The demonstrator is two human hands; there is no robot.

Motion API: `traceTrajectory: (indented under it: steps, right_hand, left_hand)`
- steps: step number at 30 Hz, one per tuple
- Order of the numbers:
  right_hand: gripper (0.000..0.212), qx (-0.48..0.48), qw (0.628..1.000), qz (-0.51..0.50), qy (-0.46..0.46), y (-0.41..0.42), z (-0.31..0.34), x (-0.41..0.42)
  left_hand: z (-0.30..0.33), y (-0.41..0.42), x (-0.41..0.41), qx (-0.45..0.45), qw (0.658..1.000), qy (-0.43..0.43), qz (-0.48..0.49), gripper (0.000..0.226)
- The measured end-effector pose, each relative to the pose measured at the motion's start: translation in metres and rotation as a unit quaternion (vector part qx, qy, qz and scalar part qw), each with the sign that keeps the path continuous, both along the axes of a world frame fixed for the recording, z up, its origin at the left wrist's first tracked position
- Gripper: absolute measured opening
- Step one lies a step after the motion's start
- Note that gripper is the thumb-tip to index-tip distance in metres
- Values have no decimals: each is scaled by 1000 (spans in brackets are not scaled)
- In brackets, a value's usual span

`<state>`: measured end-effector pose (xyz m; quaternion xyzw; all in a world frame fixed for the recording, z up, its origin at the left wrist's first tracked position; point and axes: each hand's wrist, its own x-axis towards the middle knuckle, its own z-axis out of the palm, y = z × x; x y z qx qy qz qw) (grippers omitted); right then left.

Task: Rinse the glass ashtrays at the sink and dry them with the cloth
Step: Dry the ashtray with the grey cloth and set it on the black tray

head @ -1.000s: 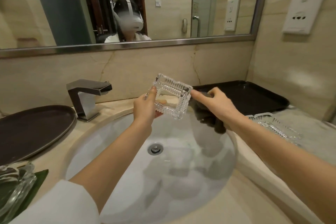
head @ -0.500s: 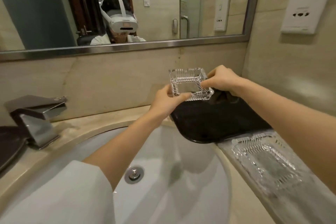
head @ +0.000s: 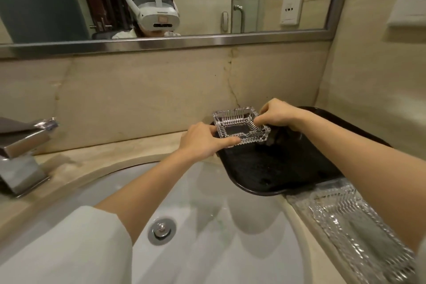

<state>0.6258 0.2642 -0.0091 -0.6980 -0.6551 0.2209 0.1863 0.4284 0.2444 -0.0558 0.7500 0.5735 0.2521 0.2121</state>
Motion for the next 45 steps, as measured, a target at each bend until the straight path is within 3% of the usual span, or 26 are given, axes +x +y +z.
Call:
traceTrajectory:
  steps: [6, 11, 16, 19, 22, 25, 27, 31, 34, 37, 42, 45]
  right_hand:
    - [39, -19, 1000, -9, -5, 11, -9, -2]
    - [38, 7, 997, -1, -75, 15, -12, 1]
    - [38, 8, 993, -10, -118, 10, -10, 5]
    - [48, 74, 987, -58, -127, -8, -2, 7]
    - [47, 144, 985, -67, -73, -34, 18, 9]
    - [38, 181, 983, -24, 32, -71, 36, 10]
    - [27, 200, 977, -1, 75, -101, 44, 14]
    - [21, 194, 979, -49, 32, -158, 55, 39]
    - [35, 61, 992, -86, -76, -194, 48, 66]
    - [53, -92, 968, -92, -215, -218, 24, 83]
    - [41, -99, 975, -101, -172, -233, 3, 92]
    - [25, -65, 979, -111, -160, -232, -5, 89]
  left_hand:
    - [-7, 0, 3, 55, 986, 149, 43, 68]
    - [-6, -2, 9, 75, 979, 178, 67, 68]
    - [0, -8, 7, 33, 988, 142, 53, 65]
    - [9, -20, 9, 53, 986, 144, 60, 67]
    - [21, -37, 12, 73, 988, 115, 68, 60]
    - [32, -61, 20, 75, 997, 9, 33, 46]
    - [39, -84, 28, 54, 995, -78, 3, 32]
    - [42, -128, 40, -89, 973, -210, -43, 13]
    - [39, -152, 46, -215, 956, -175, -92, 19]
    - [34, -168, 54, -310, 924, -182, -131, 31]
    - [26, -183, 80, -363, 907, -170, -133, 43]
    - [22, -188, 92, -324, 927, -156, -103, 43]
